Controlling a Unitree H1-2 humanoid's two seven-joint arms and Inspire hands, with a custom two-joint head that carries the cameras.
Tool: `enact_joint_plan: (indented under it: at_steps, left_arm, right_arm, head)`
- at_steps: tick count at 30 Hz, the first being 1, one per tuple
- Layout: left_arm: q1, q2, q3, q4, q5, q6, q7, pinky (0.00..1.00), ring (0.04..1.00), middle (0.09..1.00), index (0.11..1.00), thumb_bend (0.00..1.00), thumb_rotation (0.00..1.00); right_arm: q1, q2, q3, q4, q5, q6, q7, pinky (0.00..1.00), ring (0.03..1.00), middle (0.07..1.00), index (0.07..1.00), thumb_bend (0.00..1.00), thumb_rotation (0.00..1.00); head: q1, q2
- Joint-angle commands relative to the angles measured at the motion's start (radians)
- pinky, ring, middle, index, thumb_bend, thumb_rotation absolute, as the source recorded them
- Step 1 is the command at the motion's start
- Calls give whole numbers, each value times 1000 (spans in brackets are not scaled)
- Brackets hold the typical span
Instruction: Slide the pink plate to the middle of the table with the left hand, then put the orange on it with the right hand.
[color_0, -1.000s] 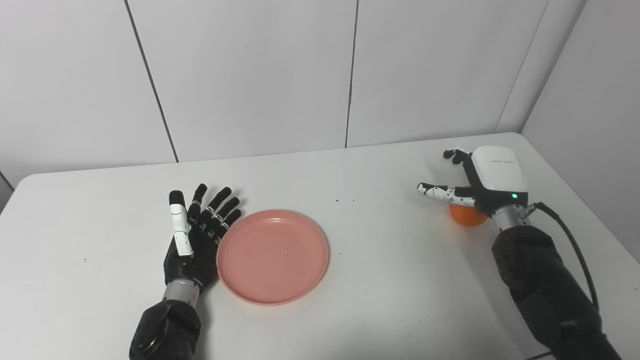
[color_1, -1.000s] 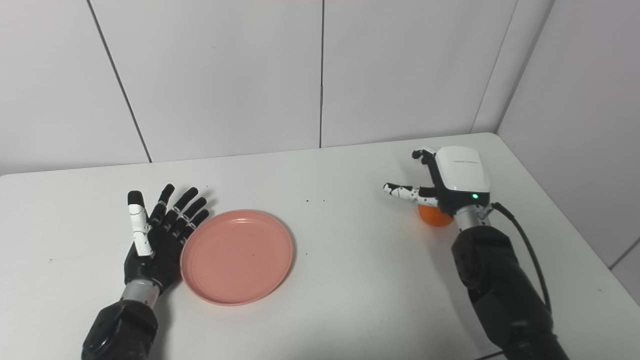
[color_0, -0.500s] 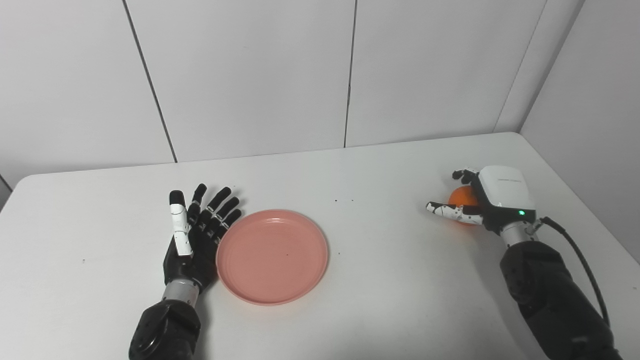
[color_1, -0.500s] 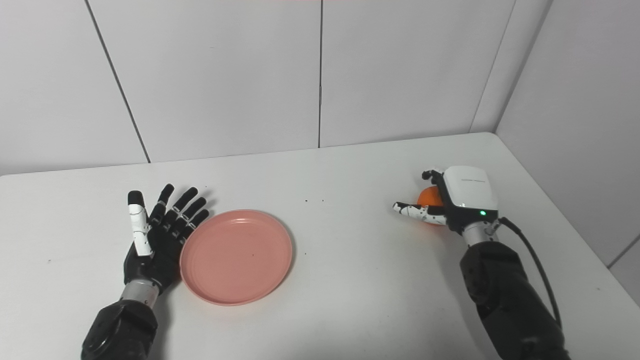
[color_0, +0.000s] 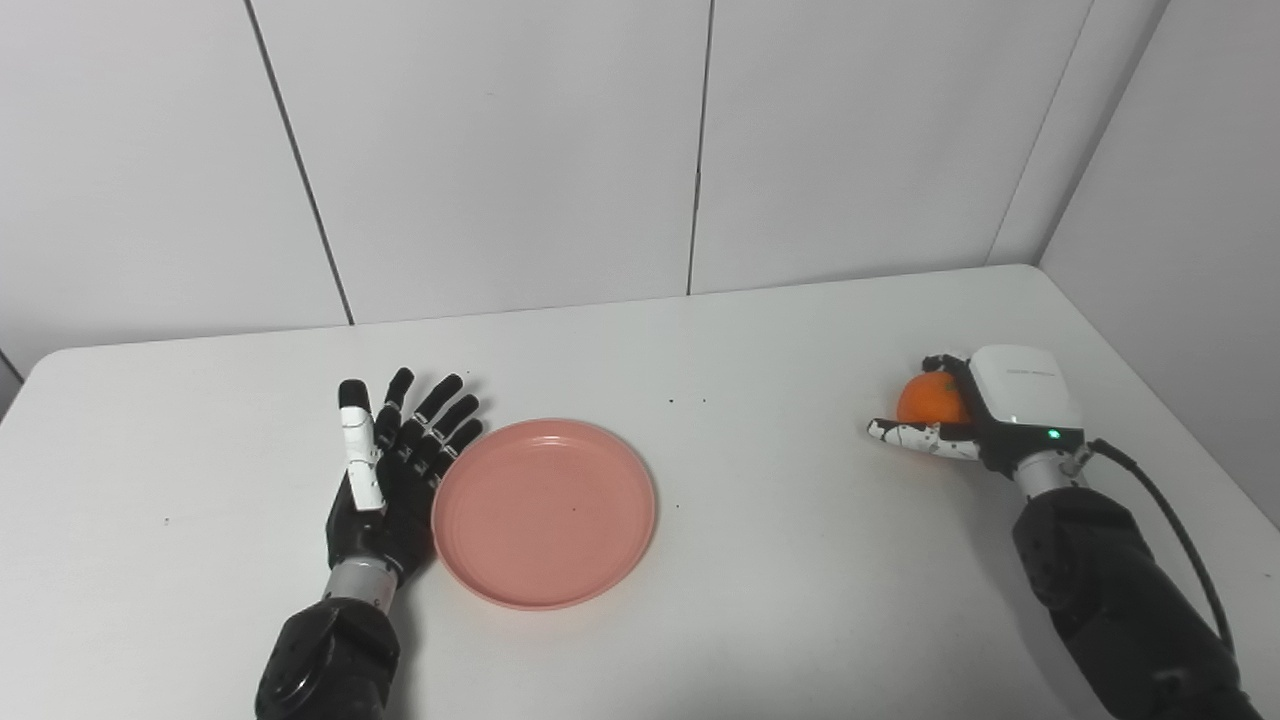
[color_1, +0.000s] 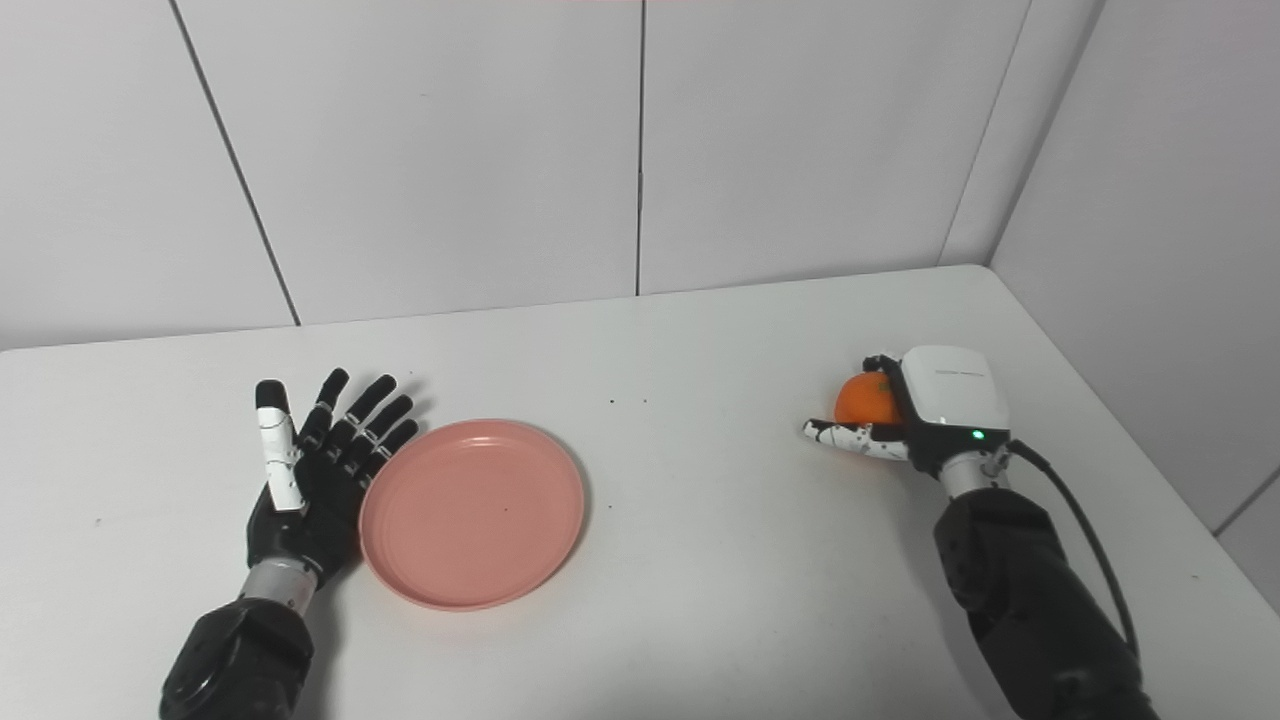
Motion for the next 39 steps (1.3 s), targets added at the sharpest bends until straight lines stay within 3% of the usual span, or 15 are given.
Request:
enact_joint_plan:
  at_steps: [1, 5, 16, 19, 20, 23, 33, 39]
  left_arm:
    - [0, 2, -3, -1, 4, 40, 10, 843, 812, 832, 994, 912, 877]
    - [2, 5, -6, -15, 9, 51, 15, 842, 810, 832, 997, 914, 881]
    - [2, 5, -4, -31, 3, 65, 12, 837, 812, 843, 1000, 922, 873]
    - [2, 4, -4, -32, 5, 68, 14, 842, 813, 844, 1000, 925, 873]
    - [2, 4, -3, -32, 5, 70, 15, 841, 811, 840, 1000, 928, 871]
    - [2, 2, -3, -36, 5, 74, 18, 840, 808, 838, 1000, 930, 867]
    - [4, -6, -5, -44, 7, 82, 22, 849, 811, 844, 1000, 918, 873]
    - [2, -14, -10, -54, 13, 86, 35, 827, 803, 841, 986, 918, 867]
  right_arm:
    - [-19, -21, 10, 34, 2, 14, -13, 648, 651, 683, 690, 827, 846]
    - [-21, -22, 31, 81, 14, 5, -39, 555, 601, 648, 670, 842, 840]
    - [-18, -17, 67, 135, 82, -9, -67, 444, 506, 574, 606, 803, 765]
    - [-22, -14, 76, 152, 96, -20, -84, 352, 424, 488, 533, 706, 691]
    - [-24, -14, 81, 161, 98, -27, -93, 235, 297, 363, 404, 635, 633]
    - [-26, -22, 97, 174, 119, -62, -99, 135, 185, 247, 296, 546, 518]
    - [-19, -64, 131, 120, 170, -66, -45, 136, 192, 254, 302, 483, 485]
    - [-15, -113, 116, -21, 211, -46, 71, 122, 180, 249, 299, 488, 471]
  head:
    - [2, 1]
    - [8, 6]
    - [14, 12]
    - [14, 12]
    - [14, 12]
    - [13, 16]
    - [21, 22]
    - [59, 40]
